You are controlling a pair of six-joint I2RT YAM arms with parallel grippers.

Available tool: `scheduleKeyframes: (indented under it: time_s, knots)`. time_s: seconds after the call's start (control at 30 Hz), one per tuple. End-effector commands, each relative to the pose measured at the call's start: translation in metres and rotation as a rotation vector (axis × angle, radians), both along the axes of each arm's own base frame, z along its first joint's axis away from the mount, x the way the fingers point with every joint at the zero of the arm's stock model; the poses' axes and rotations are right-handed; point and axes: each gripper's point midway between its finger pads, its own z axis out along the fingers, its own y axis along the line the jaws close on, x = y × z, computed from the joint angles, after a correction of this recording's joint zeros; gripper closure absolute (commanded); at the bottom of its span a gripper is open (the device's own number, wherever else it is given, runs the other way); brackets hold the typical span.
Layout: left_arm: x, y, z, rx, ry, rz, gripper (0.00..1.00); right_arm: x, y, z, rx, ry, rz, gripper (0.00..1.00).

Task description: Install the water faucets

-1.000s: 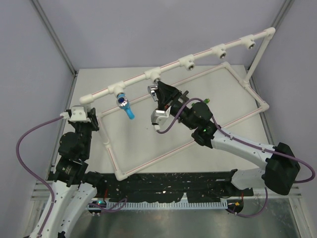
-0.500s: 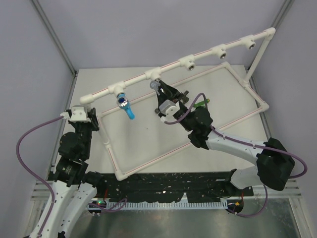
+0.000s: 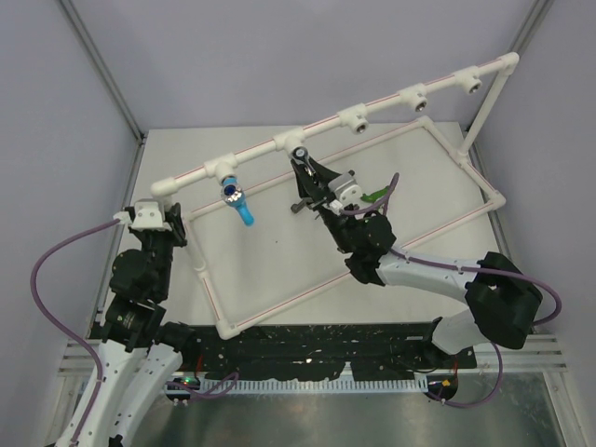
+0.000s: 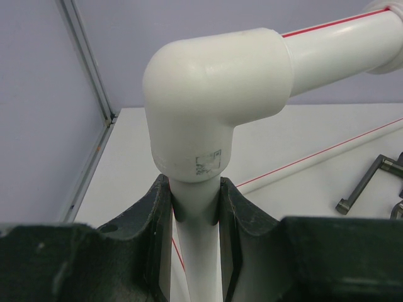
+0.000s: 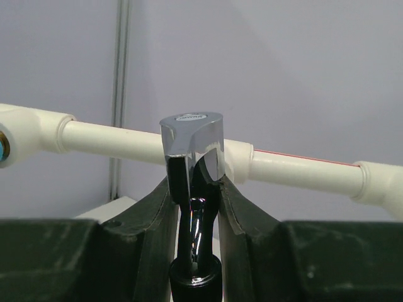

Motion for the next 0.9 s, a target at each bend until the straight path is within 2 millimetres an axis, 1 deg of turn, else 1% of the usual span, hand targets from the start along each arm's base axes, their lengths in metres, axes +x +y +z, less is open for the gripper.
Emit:
scheduleKeyframes:
  time_s: [0.0,0.1,0.13,0.17,0.2,0.3,0.37,0.47,0.53,0.6,0.63,0.67,0.7,0.73,0.87]
  knots:
    - [-0.007,-0.013,-0.018,0.06,0.058,-0.08,1.0,0.053,-0.039,-0.096,0.075,0.369,-0.243,0.95]
    - [-0.007,-0.013,-0.018,0.06,0.057,-0.08,1.0,0.053,-0.04,-0.097,0.191,0.433,-0.216,0.95]
    - [-0.007,-0.013,-0.018,0.058,0.055,-0.081,1.0,0.054,-0.04,-0.1,0.205,0.451,-0.219,0.95]
    - [-0.007,-0.013,-0.018,0.058,0.057,-0.081,1.0,0.053,-0.04,-0.098,0.257,0.471,-0.201,0.95]
    - [-0.007,-0.013,-0.018,0.06,0.057,-0.08,1.0,0.053,-0.04,-0.101,0.308,0.503,-0.196,0.95]
    - [-0.007,-0.013,-0.018,0.06,0.058,-0.08,1.0,0.054,-0.043,-0.104,0.398,0.566,-0.205,0.95]
    - [-0.007,-0.012,-0.019,0.06,0.058,-0.079,1.0,0.055,-0.042,-0.109,0.474,0.621,-0.193,0.95]
    - [-0.007,-0.012,-0.018,0.062,0.058,-0.077,1.0,0.052,-0.036,-0.11,0.601,0.682,-0.154,0.95]
    - [-0.007,-0.012,-0.018,0.061,0.056,-0.077,1.0,0.05,-0.034,-0.107,0.628,0.692,-0.144,0.95]
    - [-0.007,-0.012,-0.018,0.059,0.056,-0.076,1.0,0.048,-0.035,-0.1,0.672,0.69,-0.136,0.95]
    - [-0.007,-0.012,-0.019,0.06,0.057,-0.076,1.0,0.048,-0.037,-0.1,0.684,0.69,-0.14,0.95]
    - [-0.007,-0.011,-0.018,0.06,0.056,-0.074,1.0,0.047,-0.039,-0.093,0.724,0.69,-0.126,0.95]
    - [-0.008,-0.012,-0.018,0.06,0.054,-0.076,1.0,0.046,-0.042,-0.093,0.74,0.694,-0.133,0.95]
    - [-0.008,-0.012,-0.018,0.059,0.054,-0.077,1.0,0.045,-0.044,-0.088,0.761,0.693,-0.125,0.95]
    - [-0.009,-0.011,-0.017,0.058,0.05,-0.074,1.0,0.041,-0.047,-0.075,0.844,0.713,-0.09,0.95]
